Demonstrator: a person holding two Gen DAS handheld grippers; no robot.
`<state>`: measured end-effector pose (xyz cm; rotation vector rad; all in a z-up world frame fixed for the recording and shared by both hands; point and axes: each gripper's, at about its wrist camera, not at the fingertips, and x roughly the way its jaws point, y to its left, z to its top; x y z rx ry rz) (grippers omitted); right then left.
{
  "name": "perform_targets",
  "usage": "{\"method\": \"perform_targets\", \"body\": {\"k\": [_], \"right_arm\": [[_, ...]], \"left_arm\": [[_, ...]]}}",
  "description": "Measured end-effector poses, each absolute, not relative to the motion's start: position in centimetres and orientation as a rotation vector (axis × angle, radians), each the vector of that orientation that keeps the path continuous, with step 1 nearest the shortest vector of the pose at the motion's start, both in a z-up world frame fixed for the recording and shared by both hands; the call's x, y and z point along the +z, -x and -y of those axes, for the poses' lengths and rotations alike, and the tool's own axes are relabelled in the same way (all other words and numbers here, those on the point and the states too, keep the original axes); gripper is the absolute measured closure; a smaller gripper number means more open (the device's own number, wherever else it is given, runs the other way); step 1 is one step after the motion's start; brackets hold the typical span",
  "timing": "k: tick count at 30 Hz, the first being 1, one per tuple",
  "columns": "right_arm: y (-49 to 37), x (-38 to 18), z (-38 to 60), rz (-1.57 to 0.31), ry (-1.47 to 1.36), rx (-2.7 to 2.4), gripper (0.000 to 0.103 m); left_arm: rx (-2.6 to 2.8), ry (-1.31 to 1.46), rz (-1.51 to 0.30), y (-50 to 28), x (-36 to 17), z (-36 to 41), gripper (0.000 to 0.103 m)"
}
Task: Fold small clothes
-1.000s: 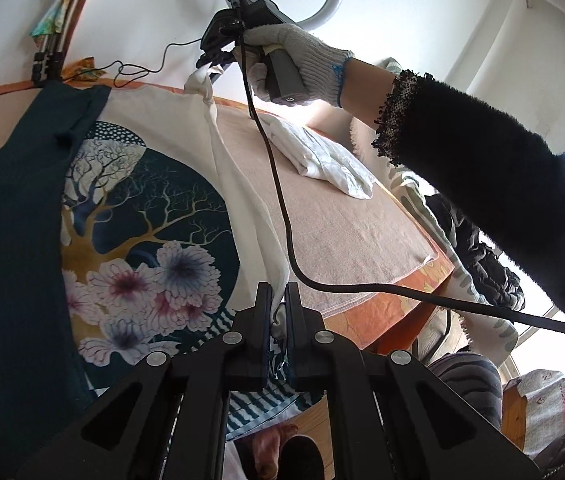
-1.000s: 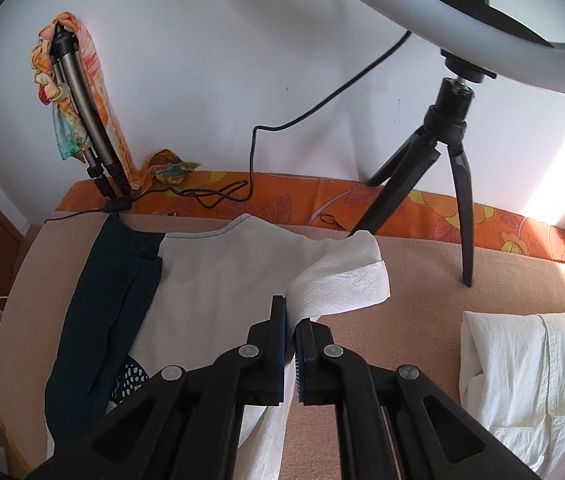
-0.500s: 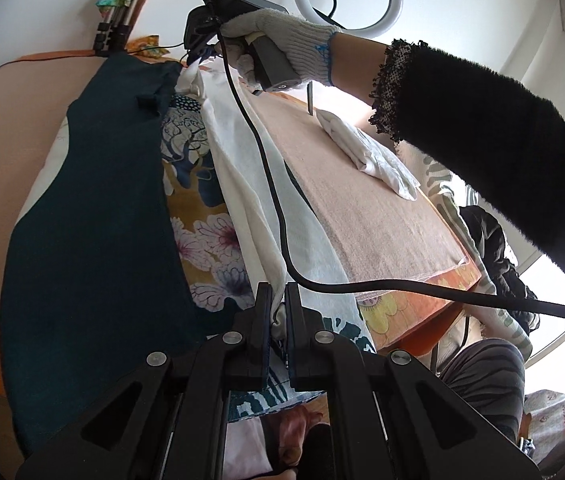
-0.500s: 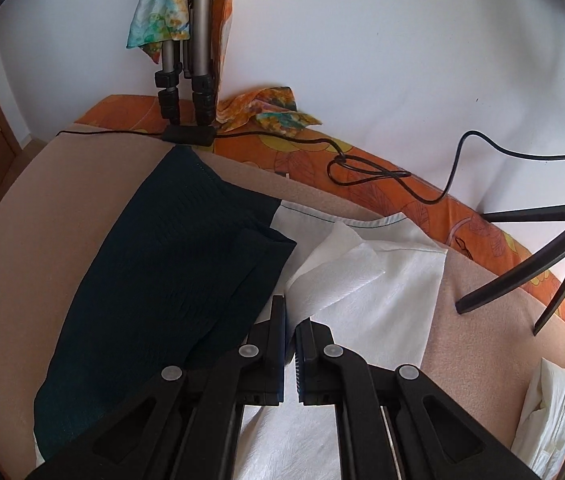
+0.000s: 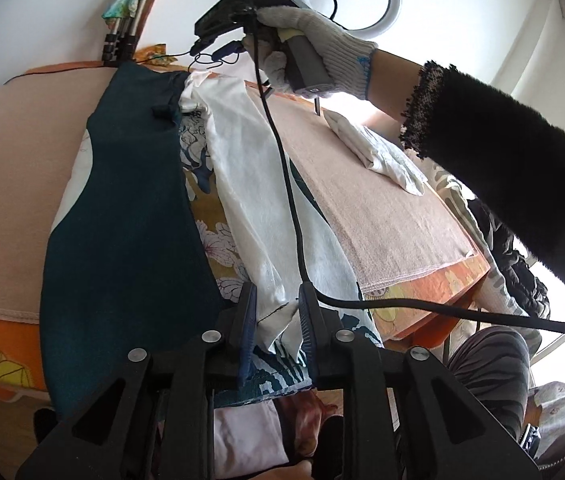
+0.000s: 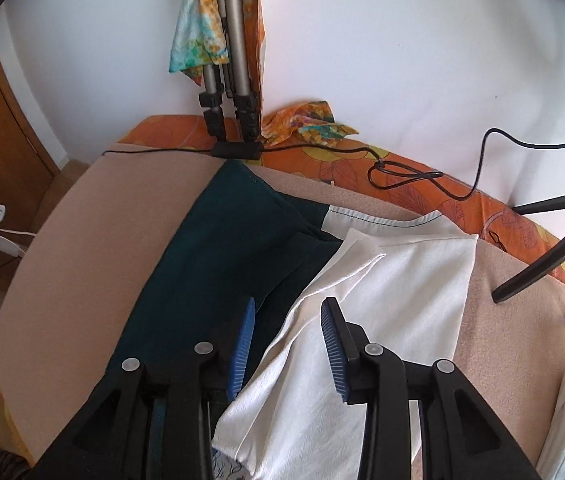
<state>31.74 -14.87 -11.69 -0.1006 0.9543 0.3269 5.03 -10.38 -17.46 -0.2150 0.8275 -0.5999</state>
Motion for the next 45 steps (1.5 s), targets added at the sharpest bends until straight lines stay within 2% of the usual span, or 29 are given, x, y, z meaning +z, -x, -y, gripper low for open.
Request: {"method": "perform_targets", "body": {"k": [1,7,12,18,29,35,40,41,42,43,44,45], "right_arm": [[-30.3,-10.9,16.1,-0.943,0.067,0.334,0.067],[-19.1,-9.1,22.9,-0.929,-0.053,0.356,0.066],[-9.1,-11.4,25.9,-0.991,-0.09,0.368,0.065],[0.0,-15.4,27.6,-1.062,-0.169,0.414,0.064],[5.4,-21.5,27.1,-1.211,-0.33,0.471,0.064],[4.7,-23.0,27.1,-1.251,-0.417,0.506,0.058],[3.9,-23.9,26.8,-1.291,-0.473,0.539,0.058],[3.8,-24.1,26.6,-1.296,-0.489,0.549,0.065],[3.7,-24.2,26.5,-1.3,-0.513,0.566,0.076],[3.7,-24.3,26.5,-1.3,-0.536,0.579,0.082],[3.8,-24.2,26.5,-1.294,-0.546,0.583,0.094],[3.7,-23.9,26.4,-1.282,-0.545,0.581,0.101]], "left_arm": [[-0.601,0.204,-0.817,-4.5,-17.0,10.0,0.072],[-0.578,0.157,-0.778,-2.4,-14.6,5.9,0.064],[-0.534,0.168,-0.819,-2.6,-14.4,2.1,0.061],[-0.499,0.284,-0.953,-4.8,-16.9,-1.1,0.061],[-0.534,0.366,-1.091,-4.6,-19.8,-1.1,0.061],[-0.534,0.42,-1.121,-5.1,-20.4,-1.7,0.061],[-0.564,0.5,-1.144,-5.5,-21.0,-2.0,0.065],[-0.564,0.511,-1.146,-5.5,-21.0,-2.1,0.065],[-0.569,0.52,-1.145,-5.6,-21.1,-2.1,0.075],[-0.575,0.524,-1.148,-5.6,-21.1,-2.1,0.096],[-0.576,0.527,-1.147,-5.5,-21.0,-2.1,0.101],[-0.582,0.533,-1.137,-5.5,-20.8,-2.2,0.101]]}}
